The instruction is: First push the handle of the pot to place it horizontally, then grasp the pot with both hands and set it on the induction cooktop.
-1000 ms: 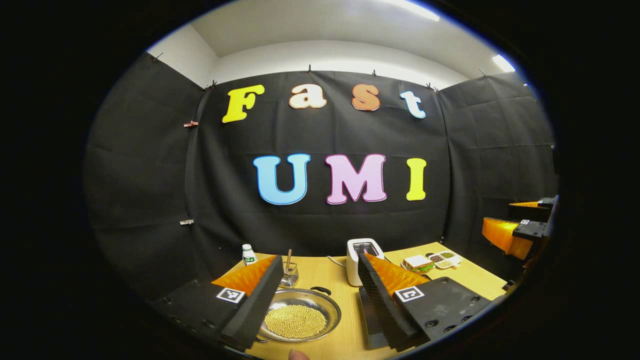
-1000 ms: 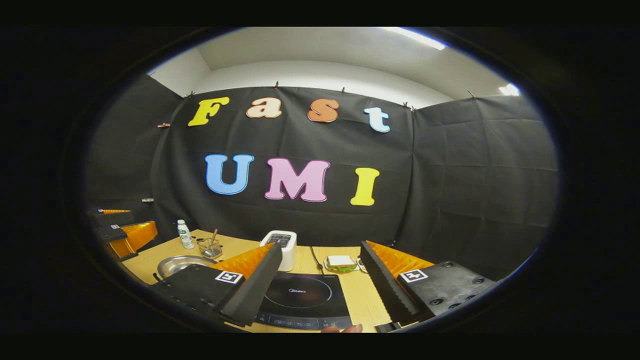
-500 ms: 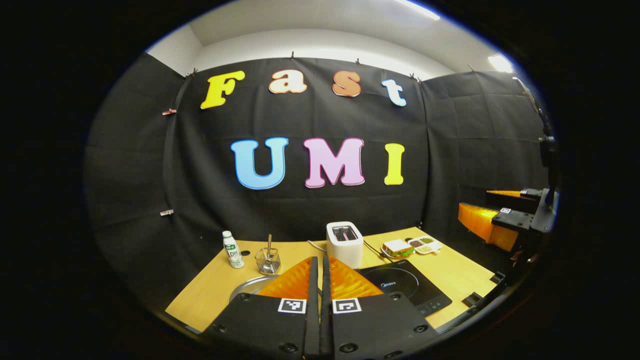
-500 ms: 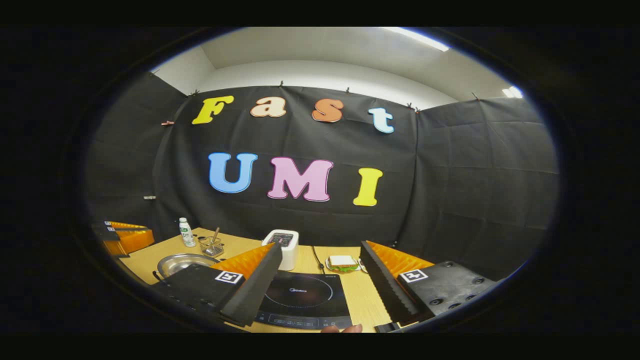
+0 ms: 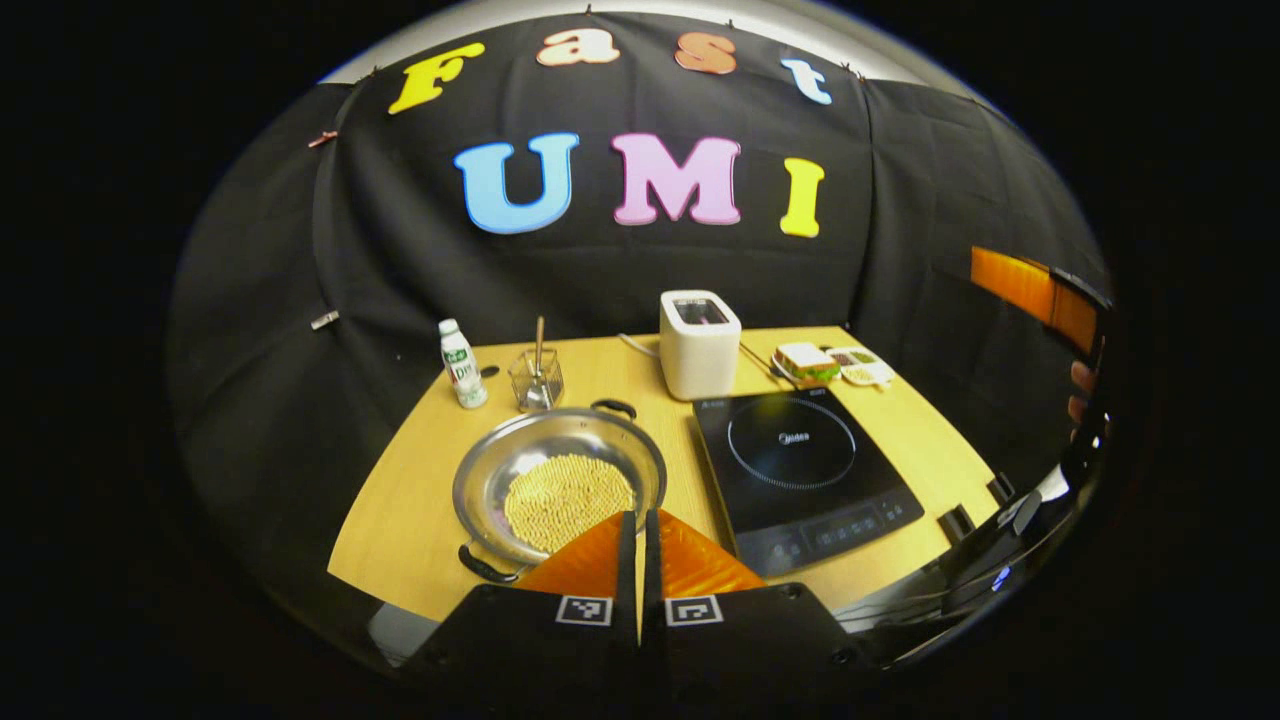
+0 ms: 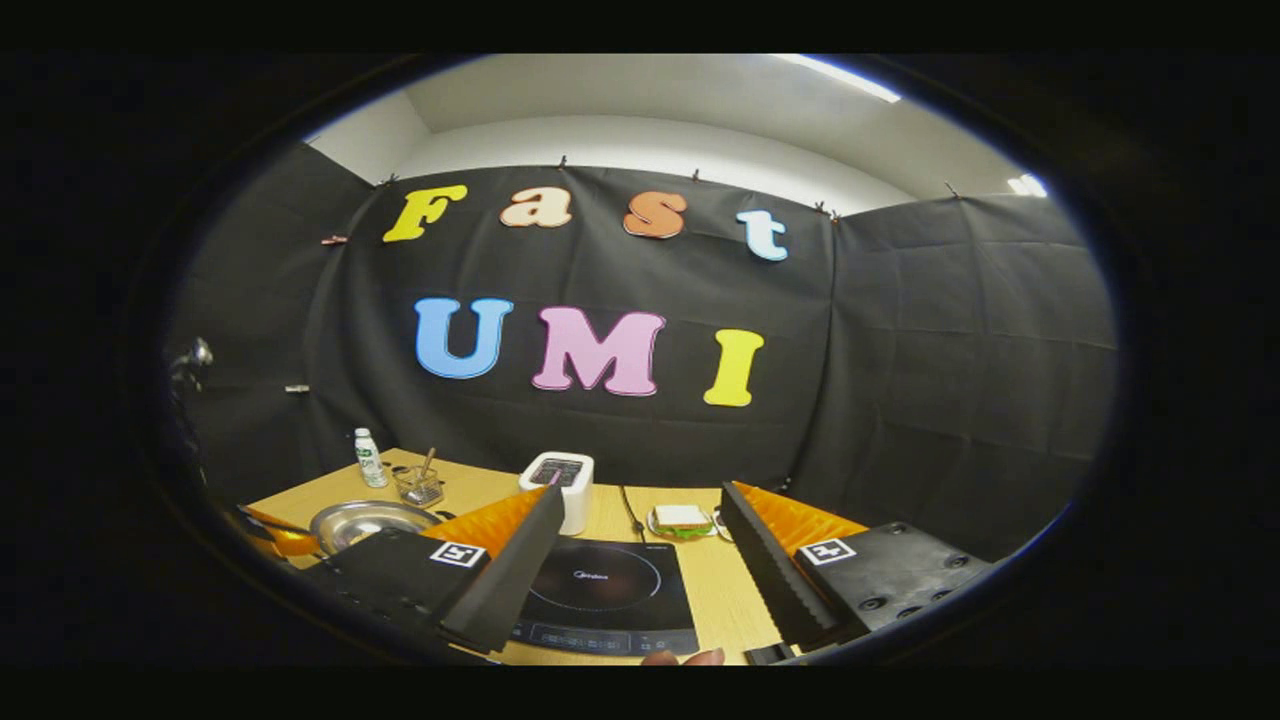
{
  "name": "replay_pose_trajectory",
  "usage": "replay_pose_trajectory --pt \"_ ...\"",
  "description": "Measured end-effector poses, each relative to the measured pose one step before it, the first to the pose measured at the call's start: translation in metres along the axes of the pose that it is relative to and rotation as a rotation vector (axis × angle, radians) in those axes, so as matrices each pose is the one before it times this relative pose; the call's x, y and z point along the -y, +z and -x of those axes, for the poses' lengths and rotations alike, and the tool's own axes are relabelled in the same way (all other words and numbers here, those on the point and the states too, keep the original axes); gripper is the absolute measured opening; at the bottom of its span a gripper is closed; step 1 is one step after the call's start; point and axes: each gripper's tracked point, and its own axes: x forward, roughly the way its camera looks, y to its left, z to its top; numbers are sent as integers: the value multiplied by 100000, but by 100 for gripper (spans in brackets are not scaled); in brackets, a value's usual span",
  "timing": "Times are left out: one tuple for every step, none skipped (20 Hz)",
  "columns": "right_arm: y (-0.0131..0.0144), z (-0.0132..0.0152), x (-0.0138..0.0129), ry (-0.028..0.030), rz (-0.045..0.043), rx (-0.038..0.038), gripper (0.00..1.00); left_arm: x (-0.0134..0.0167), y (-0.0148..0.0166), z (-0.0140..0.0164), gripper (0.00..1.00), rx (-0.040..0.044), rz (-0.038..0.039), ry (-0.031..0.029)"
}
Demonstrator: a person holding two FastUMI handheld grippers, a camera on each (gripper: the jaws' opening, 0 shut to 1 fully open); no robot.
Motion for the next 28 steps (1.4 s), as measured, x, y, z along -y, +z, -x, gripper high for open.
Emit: replay_pose_trajectory --pt "-52 -110 -45 65 86 -147 98 161 -1040 -205 5 -4277 1593 -4283" --pt "-42 -1 6 290 -132 -319 98 -375 -747 -270 5 -3026 2461 -2152" --pt "-29 -141 11 112 -56 -116 98 -603 -568 -456 5 -3228 2625 -650" --pt "91 37 -2 33 108 58 98 -1005 -838 -610 5 -3662 1908 353" --pt "-37 -41 -46 129 279 -24 97 -1052 -879 -582 5 -4824 1351 483" --pt "-102 -27 41 85 263 -198 98 -999 -1099 -478 5 -3924 990 648" --pt "-134 8 -67 510 126 -358 98 -833 -722 -519 5 -4025 1069 67" --pt "-49 16 -86 344 168 -291 98 -583 -491 -621 5 -3631 1491 -708" --pt "-32 24 39 190 108 -158 97 -440 -447 -473 5 -3561 1377 -1011" --pt "-21 -61 85 -41 -32 -75 98 -497 -709 -581 5 -4026 973 -956" --pt "49 50 112 -157 -182 70 98 -467 -347 -559 5 -3478 433 -871" --pt "30 48 35 -26 -214 36 99 -522 -389 -444 5 -3404 251 -477" --pt "-36 32 24 -40 16 -12 98 -470 -180 -258 5 -3055 -671 -25" --pt "-68 81 66 -140 303 -59 98 -693 -257 -304 5 -2475 -1400 988" --pt "-22 14 32 -49 177 -38 98 -666 -51 -272 5 -2288 -1538 1222" --pt "-17 75 114 -154 38 -126 97 -524 78 -325 5 -1533 -1141 1140" --pt "-82 89 65 -165 56 -198 97 -422 313 -252 5 -1041 -458 412" --pt "-110 41 29 -31 37 -172 98 -319 273 -398 5 -936 113 -71" --pt "-34 58 -33 149 73 -105 98 -306 187 -398 5 -1544 555 -105" --pt "60 59 28 76 180 35 98 -427 110 -388 5 -1065 343 415" --pt "58 79 52 -112 195 25 98 -433 184 -376 5 -799 310 592" --pt "-120 84 167 -250 88 79 98 -219 126 -283 5 -512 572 80" --pt "17 -9 53 -288 -7 5 98 -124 197 -308 5 -293 1184 -164" --pt "-56 26 92 -143 29 -209 98 -22 257 -193 4 492 1048 -580" --pt "-81 10 75 -263 124 -222 98 -75 334 -154 5 1044 887 -379" --pt "-91 38 85 -210 105 -225 97 -187 189 -33 5 1160 528 195" --pt "-21 -1 98 -251 -20 -107 97 -233 277 -111 5 843 121 451" --pt "32 -37 25 -251 -106 -58 98 -325 35 -177 5 295 16 783"
